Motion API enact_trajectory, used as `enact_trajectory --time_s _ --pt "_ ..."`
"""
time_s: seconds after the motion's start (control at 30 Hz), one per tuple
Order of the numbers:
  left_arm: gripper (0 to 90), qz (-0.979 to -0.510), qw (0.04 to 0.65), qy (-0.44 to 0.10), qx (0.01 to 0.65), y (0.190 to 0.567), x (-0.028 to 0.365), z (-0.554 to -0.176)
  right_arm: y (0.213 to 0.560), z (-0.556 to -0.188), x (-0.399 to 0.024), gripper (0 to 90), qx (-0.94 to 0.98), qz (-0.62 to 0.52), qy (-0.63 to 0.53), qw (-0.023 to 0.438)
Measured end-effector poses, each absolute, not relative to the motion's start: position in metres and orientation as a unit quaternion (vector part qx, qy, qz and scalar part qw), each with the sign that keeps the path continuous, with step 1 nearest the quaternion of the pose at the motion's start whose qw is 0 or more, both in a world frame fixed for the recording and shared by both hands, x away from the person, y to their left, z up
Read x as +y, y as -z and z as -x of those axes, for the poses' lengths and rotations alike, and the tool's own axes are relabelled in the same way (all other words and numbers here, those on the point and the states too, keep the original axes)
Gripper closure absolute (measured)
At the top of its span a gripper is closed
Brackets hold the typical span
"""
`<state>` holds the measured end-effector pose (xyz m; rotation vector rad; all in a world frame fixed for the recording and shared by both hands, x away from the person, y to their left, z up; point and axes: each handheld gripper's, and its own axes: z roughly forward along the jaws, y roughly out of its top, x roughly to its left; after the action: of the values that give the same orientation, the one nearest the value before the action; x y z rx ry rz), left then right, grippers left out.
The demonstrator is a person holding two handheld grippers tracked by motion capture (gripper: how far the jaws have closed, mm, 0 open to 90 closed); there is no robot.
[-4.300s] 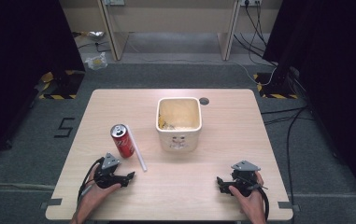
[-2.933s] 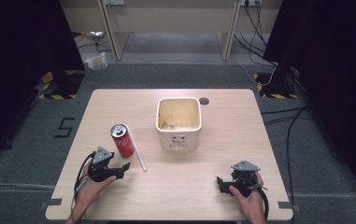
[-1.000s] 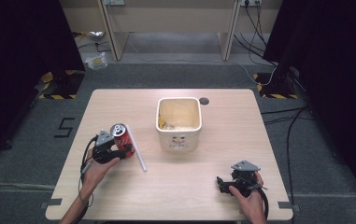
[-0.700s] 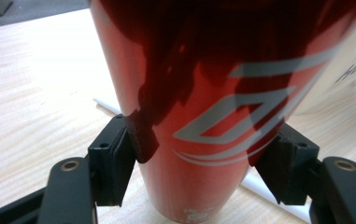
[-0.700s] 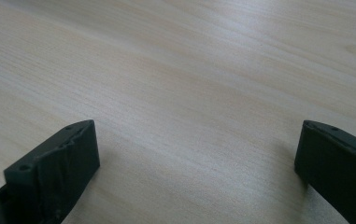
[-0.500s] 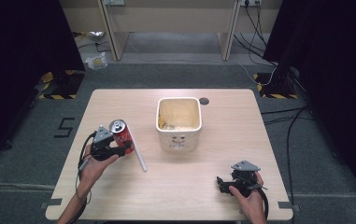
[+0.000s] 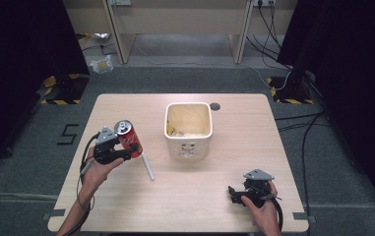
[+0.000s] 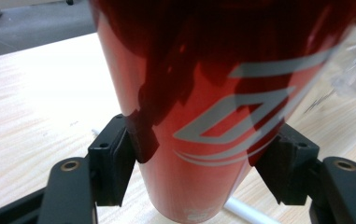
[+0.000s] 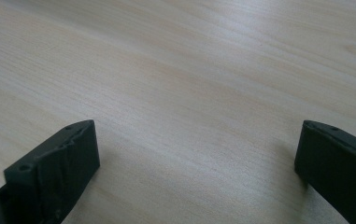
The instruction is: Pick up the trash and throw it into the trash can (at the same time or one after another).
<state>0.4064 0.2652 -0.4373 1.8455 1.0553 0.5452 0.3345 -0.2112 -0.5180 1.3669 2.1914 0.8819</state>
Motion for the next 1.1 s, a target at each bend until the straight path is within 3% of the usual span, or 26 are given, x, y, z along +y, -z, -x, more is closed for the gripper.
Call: enact_trajectory --time_s 1.1 --pt "33.8 -0.762 0.479 -0.199 0.389 0.381 0.245 -0.426 0.518 -0.335 -0.211 0.3 0.786 -0.490 -0.316 0.205"
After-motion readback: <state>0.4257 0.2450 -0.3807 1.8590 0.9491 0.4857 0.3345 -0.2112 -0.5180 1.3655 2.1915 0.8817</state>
